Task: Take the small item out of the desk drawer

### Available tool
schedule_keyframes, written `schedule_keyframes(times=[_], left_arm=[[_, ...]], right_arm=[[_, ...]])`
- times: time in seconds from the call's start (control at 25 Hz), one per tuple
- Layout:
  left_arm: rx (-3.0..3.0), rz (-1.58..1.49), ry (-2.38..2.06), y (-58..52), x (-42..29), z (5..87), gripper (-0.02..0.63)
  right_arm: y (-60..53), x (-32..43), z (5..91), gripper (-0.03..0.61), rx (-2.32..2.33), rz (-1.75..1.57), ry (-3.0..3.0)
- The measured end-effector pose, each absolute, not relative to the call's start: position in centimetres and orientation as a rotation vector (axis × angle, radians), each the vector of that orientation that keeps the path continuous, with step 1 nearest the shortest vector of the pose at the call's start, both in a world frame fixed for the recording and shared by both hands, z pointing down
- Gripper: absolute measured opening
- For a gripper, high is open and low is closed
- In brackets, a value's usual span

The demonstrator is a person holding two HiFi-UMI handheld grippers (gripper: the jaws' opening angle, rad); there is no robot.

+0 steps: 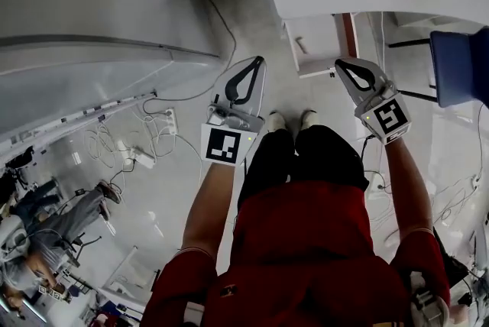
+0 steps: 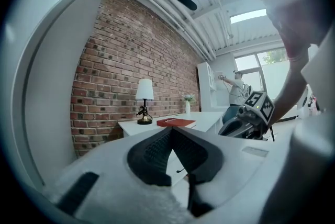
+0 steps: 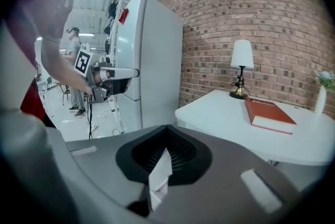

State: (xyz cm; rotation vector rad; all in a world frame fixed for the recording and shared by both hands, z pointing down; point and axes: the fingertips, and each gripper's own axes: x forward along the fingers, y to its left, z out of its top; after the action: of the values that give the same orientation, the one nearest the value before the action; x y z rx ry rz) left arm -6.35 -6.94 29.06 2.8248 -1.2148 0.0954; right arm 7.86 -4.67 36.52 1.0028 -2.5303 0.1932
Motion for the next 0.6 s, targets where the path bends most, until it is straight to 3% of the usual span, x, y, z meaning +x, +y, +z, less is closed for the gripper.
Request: schedule_keyframes(times=[0.6], left_arm=[[2.809, 0.164, -1.277, -8.8, -3.5, 42.1, 0.002]], right_arm=[[-7.5, 9.5, 56.0, 0.012, 0.628, 0.174, -2.416]])
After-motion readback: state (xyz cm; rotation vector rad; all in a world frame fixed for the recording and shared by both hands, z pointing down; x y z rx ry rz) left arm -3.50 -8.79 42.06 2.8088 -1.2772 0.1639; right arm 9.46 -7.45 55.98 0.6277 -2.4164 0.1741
